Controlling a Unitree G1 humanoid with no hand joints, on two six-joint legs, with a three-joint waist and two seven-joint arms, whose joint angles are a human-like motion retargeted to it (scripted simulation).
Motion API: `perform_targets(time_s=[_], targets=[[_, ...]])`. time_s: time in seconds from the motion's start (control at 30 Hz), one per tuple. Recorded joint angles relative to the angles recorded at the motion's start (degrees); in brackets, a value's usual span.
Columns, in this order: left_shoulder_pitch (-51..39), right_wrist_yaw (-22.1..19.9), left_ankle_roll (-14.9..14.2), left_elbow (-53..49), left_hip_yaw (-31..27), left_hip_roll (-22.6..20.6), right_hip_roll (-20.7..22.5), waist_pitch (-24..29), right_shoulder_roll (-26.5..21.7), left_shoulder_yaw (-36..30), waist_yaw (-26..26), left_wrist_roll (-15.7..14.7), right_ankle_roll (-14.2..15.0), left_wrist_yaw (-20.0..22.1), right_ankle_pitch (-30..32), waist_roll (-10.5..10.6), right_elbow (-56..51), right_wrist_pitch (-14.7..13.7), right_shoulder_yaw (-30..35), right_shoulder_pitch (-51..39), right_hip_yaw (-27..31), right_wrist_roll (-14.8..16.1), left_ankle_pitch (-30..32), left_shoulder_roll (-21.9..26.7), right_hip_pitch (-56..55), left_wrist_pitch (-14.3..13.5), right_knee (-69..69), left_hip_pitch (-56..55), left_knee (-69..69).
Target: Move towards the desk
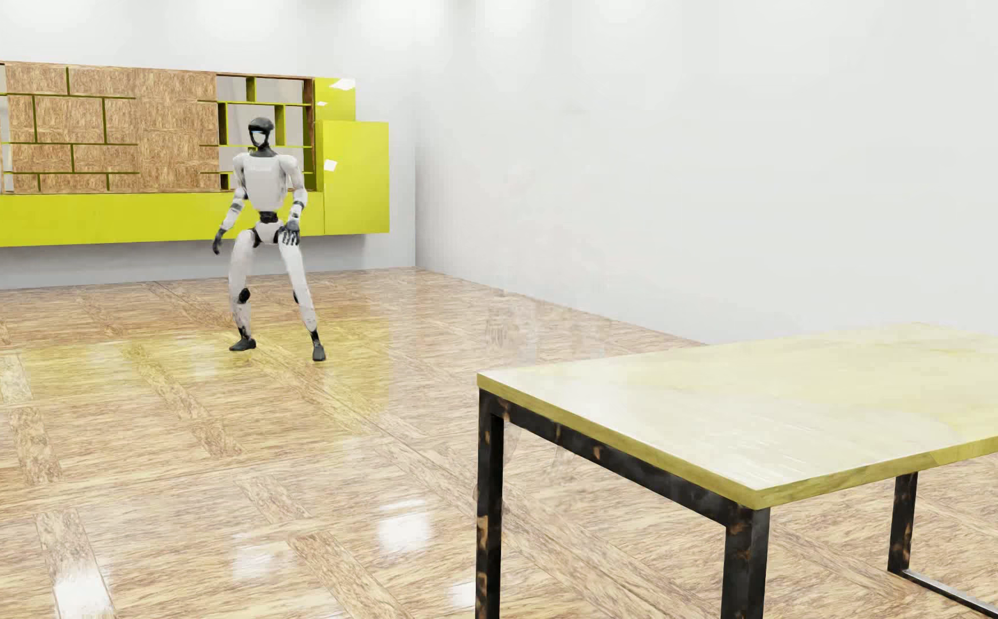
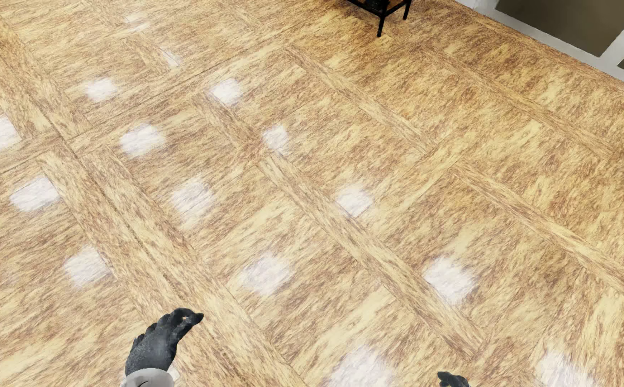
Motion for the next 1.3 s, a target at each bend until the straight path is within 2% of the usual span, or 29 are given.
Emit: perform_targets(time_s=[0.07, 0.1, 0.13, 0.23, 0.27, 0.33, 0.4, 0.43, 0.5, 0.57, 0.6, 0.63, 0.67, 0.7, 0.73, 0.77, 0.83, 0.87, 0.9, 0.93, 0.97, 1.0, 1.03, 1.07, 1.1, 1.13, 1.2, 1.23, 1.3], targets=[[-1.6, 2.5, 4.0, 5.0, 5.0, -1.1, 1.1, -0.5, -2.0, -2.4, 0.3, 1.1, 0.0, -3.0, 3.2, 0.5, 4.9, 2.8, -0.9, 1.7, -0.8, 0.1, -5.1, -0.2, 4.7, 0.0, -7.4, 2.2, 4.5], [-2.4, 4.0, 4.8, 7.7, 9.4, -0.6, 1.3, -0.9, -3.2, -2.2, 0.3, -0.6, 0.3, -3.5, 4.9, 0.9, 6.5, 3.5, -1.2, 2.5, -1.0, -0.4, -5.4, -1.3, 7.1, 0.7, -11.4, 4.8, 2.2], [-3.2, 5.0, 4.4, 11.0, 11.9, -0.8, 1.5, -1.3, -4.3, -1.2, 0.4, -3.3, 0.7, -3.1, 6.5, 1.2, 7.7, 4.0, -1.7, 3.1, -0.7, -0.8, -5.0, -2.7, 9.3, 1.9, -15.1, 7.6, -0.8], [-7.0, 4.0, 3.1, 26.4, 14.6, -1.9, 1.1, -2.1, -4.0, 0.5, 0.5, -10.5, 2.0, -0.7, 8.2, 1.2, 8.5, 4.5, -5.1, 3.6, 0.9, 0.1, -6.1, -3.9, 12.3, 7.6, -19.4, 12.2, -4.4], [-8.5, 3.7, 3.6, 32.5, 15.3, -2.3, 0.6, -2.3, -3.1, -0.5, 0.4, -11.4, 2.5, -1.8, 8.0, 1.0, 8.2, 4.2, -6.0, 3.2, 1.5, 0.8, -6.9, -3.0, 12.0, 9.7, -19.2, 12.4, -4.3], [-10.5, 4.2, 5.3, 42.4, 15.4, -2.7, -0.8, -2.6, -1.4, -5.1, 0.3, -10.4, 3.9, -8.0, 7.4, 0.5, 7.0, 2.5, -5.5, 2.2, 2.2, 1.2, -10.1, 0.2, 11.2, 11.8, -18.7, 10.7, -0.7], [-10.9, 4.6, 7.1, 45.3, 14.5, -2.0, -2.7, -2.5, -0.2, -8.8, 0.2, -8.8, 5.6, -14.6, 5.7, 0.2, 5.3, -0.2, -3.6, 1.6, 1.1, 0.7, -14.4, 4.1, 10.9, 9.9, -17.8, 5.9, 8.1], [-10.7, 4.4, 8.1, 43.8, 15.0, -1.4, -4.0, -2.4, 0.4, -8.8, 0.2, -8.7, 6.6, -15.6, 4.6, 0.3, 4.5, -1.3, -3.1, 1.6, -0.1, 0.7, -16.1, 5.9, 10.8, 8.7, -16.7, 3.3, 13.0], [-10.7, 3.7, 11.2, 36.8, 17.8, -2.0, -7.4, -2.3, 0.9, -6.4, 0.8, -8.9, 7.6, -12.2, 3.3, 0.8, 2.7, -1.8, -2.4, 2.1, -3.4, 1.2, -20.1, 7.7, 11.3, 6.8, -14.1, 1.2, 18.4], [-12.0, 3.1, 12.1, 27.2, 15.2, -8.5, -12.7, -2.3, 0.3, -3.9, 1.6, -8.9, 7.2, -6.7, 6.6, 1.0, 1.1, -1.3, -3.4, 4.1, -5.7, 1.7, -24.9, 7.4, 9.9, 4.8, -6.2, 1.6, 17.4], [-13.2, 2.5, 13.0, 22.5, 13.7, -12.3, -16.1, -2.0, 0.4, -3.7, 1.5, -8.6, 3.6, -5.0, 11.8, 0.9, 0.3, -0.9, -4.8, 5.4, -6.4, 2.1, -26.0, 6.9, 7.3, 3.9, 1.1, 2.4, 15.8], [-14.6, 1.8, 13.8, 18.0, 12.4, -15.8, -19.1, -1.7, 0.8, -4.3, 0.9, -8.2, -6.3, -4.3, 18.1, 0.6, -0.2, -0.4, -6.2, 6.8, -7.5, 2.6, -26.5, 6.7, 3.2, 2.8, 9.7, 3.7, 13.5], [-16.0, 1.5, 14.3, 14.0, 11.0, -19.0, -20.5, -1.3, 1.3, -5.6, -0.2, -7.8, -13.9, -4.7, 19.4, 0.4, -0.5, -0.1, -7.2, 8.2, -8.6, 2.8, -26.6, 7.0, -1.7, 1.6, 18.4, 5.5, 10.8], [-17.7, 1.9, 14.7, 10.6, 9.0, -21.7, -15.7, -0.8, 1.8, -7.3, -1.7, -7.6, -15.8, -5.3, 15.8, 0.4, -0.9, -0.1, -7.7, 9.6, -4.6, 2.8, -26.4, 7.9, -8.5, 0.5, 27.0, 7.9, 7.5], [-20.0, 2.7, 14.9, 8.3, 7.0, -23.7, -8.9, -0.5, 2.6, -9.4, -3.0, -7.9, -11.9, -5.6, 13.6, 0.7, -1.3, -0.4, -8.0, 11.1, -1.8, 2.8, -26.0, 9.1, -15.1, -0.1, 32.7, 10.7, 3.6], [-22.9, 3.7, 15.1, 7.3, 5.2, -25.1, -3.1, -0.4, 3.6, -11.8, -3.8, -8.3, -6.0, -6.0, 12.1, 1.0, -1.7, -0.6, -8.5, 12.7, -2.2, 2.9, -25.8, 10.4, -20.6, -0.1, 33.6, 13.5, 0.0], [-30.6, 5.2, 15.3, 9.0, 1.5, -27.0, 6.2, -0.2, 5.9, -17.8, -5.2, -8.1, 2.2, -7.4, 11.6, 1.7, -2.6, -0.6, -9.6, 16.0, -4.8, 3.1, -27.0, 13.3, -28.9, 1.4, 24.0, 19.0, -4.7], [-35.1, 5.3, 15.4, 11.4, -0.5, -27.5, 9.4, -0.1, 7.0, -21.1, -5.9, -7.4, 4.4, -7.5, 12.6, 2.1, -2.9, -0.5, -10.1, 17.6, -5.2, 2.9, -28.1, 13.9, -31.3, 2.5, 14.8, 21.8, -6.1], [-39.4, 5.1, 15.4, 15.1, -2.7, -27.8, 11.5, 0.2, 8.2, -24.1, -6.6, -7.1, 4.4, -6.7, 14.1, 2.4, -2.8, -0.1, -10.6, 19.1, -5.0, 2.5, -28.9, 13.5, -32.4, 3.9, 4.1, 24.7, -7.1], [-42.7, 5.2, 15.3, 20.3, -4.8, -27.8, 12.5, 0.4, 9.3, -26.6, -7.4, -7.7, 2.9, -5.2, 15.4, 2.7, -2.1, 0.5, -11.0, 20.6, -4.3, 1.7, -28.7, 11.9, -32.0, 5.5, -5.1, 27.7, -7.5], [-44.8, 5.7, 14.9, 26.7, -6.6, -27.5, 12.4, 0.6, 10.2, -28.2, -8.2, -9.3, -1.0, -3.6, 17.0, 3.1, -1.1, 1.5, -11.5, 22.1, -4.0, 0.7, -26.7, 9.5, -31.0, 7.3, -8.8, 30.6, -6.3], [-45.3, 6.6, 14.5, 33.4, -8.4, -26.7, 11.9, 0.9, 10.9, -29.2, -8.9, -11.5, -6.3, -2.6, 20.4, 3.5, 0.3, 2.7, -12.0, 23.2, -4.0, -0.5, -21.9, 6.9, -30.2, 9.4, -6.2, 32.4, -3.0], [-44.2, 7.6, 12.5, 39.4, -9.8, -25.6, 10.9, 1.3, 11.3, -29.5, -9.3, -13.8, -10.5, -1.9, 21.1, 3.8, 1.9, 3.9, -12.7, 23.7, -4.5, -1.6, -13.5, 5.0, -29.0, 11.5, -1.1, 32.0, 4.0], [-41.7, 8.4, 7.3, 44.0, -10.6, -24.5, 10.2, 1.8, 11.2, -29.7, -9.6, -15.8, -12.4, -1.4, 18.2, 4.1, 3.6, 5.1, -13.2, 23.2, -4.9, -2.5, -2.7, 4.0, -27.3, 13.1, 3.7, 29.0, 14.6], [-38.0, 9.3, 2.8, 47.3, -10.1, -22.8, 10.2, 2.2, 10.4, -30.2, -9.8, -17.5, -13.2, -1.5, 14.3, 4.3, 5.0, 6.0, -13.2, 21.8, -4.7, -3.7, 6.7, 3.8, -24.6, 13.7, 6.4, 23.5, 27.3], [-33.9, 10.2, 1.6, 49.7, -9.0, -20.2, 10.6, 2.6, 9.4, -31.4, -9.5, -18.8, -13.1, -2.4, 10.9, 4.5, 5.7, 6.1, -12.8, 19.9, -4.6, -4.9, 8.7, 4.0, -20.9, 13.5, 6.6, 16.5, 38.6], [-25.6, 8.6, 7.2, 52.4, -7.3, -15.4, 11.5, 2.7, 8.1, -33.3, -7.8, -21.0, -10.9, -5.7, 6.3, 4.6, 3.5, 3.8, -12.7, 16.2, -4.2, -5.6, 1.6, 4.5, -11.2, 12.9, 2.0, 1.4, 49.7], [-20.8, 5.8, 9.8, 52.0, -5.9, -13.7, 11.9, 2.4, 8.1, -32.9, -6.5, -22.5, -9.7, -7.0, 4.7, 4.4, 1.4, 2.5, -13.3, 14.5, -3.6, -4.3, -0.5, 5.1, -5.9, 13.0, -1.5, -5.0, 48.2], [-10.0, 1.2, 10.7, 49.5, -3.9, -13.3, 12.8, 1.4, 7.5, -29.1, -3.8, -26.2, -8.3, -8.2, 1.4, 3.9, -1.9, -2.4, -13.1, 12.1, -1.9, -0.1, -2.1, 6.9, 4.2, 12.8, -7.0, -14.1, 34.4]])
